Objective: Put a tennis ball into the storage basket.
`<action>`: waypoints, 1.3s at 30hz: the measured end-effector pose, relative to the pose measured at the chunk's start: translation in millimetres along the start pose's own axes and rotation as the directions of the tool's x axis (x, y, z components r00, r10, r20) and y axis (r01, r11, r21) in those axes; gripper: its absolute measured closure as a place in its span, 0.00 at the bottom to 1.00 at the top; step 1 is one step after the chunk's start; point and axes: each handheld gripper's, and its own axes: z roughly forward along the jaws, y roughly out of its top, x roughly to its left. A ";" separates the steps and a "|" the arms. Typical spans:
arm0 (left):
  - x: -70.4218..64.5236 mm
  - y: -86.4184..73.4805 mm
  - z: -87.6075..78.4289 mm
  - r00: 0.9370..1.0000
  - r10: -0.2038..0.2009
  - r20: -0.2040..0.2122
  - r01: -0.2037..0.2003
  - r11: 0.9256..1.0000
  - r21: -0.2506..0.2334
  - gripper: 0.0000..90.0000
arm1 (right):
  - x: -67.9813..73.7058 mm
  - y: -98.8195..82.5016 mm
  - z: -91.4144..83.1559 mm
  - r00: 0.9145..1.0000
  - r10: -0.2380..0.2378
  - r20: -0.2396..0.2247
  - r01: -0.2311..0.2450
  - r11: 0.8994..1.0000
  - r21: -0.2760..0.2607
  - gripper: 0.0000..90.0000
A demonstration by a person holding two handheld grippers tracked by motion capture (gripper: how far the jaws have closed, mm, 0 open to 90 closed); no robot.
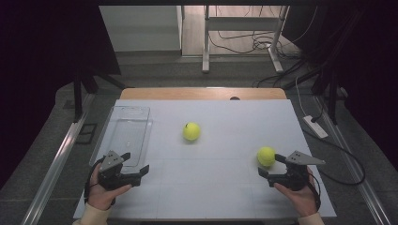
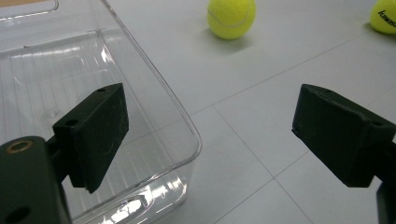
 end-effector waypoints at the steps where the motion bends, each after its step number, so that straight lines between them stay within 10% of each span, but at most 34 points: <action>1: -0.2 0.0 0.0 1.000 0.000 0.000 0.000 1.000 0.000 0.13 | -0.1 0.0 0.1 1.000 0.000 0.002 0.000 1.000 0.002 0.10; 39: -8.8 8.0 2.3 1.000 -0.019 0.008 0.019 1.000 0.012 0.13 | -3.1 1.8 2.3 1.000 0.001 -0.008 -0.001 1.000 -0.019 0.11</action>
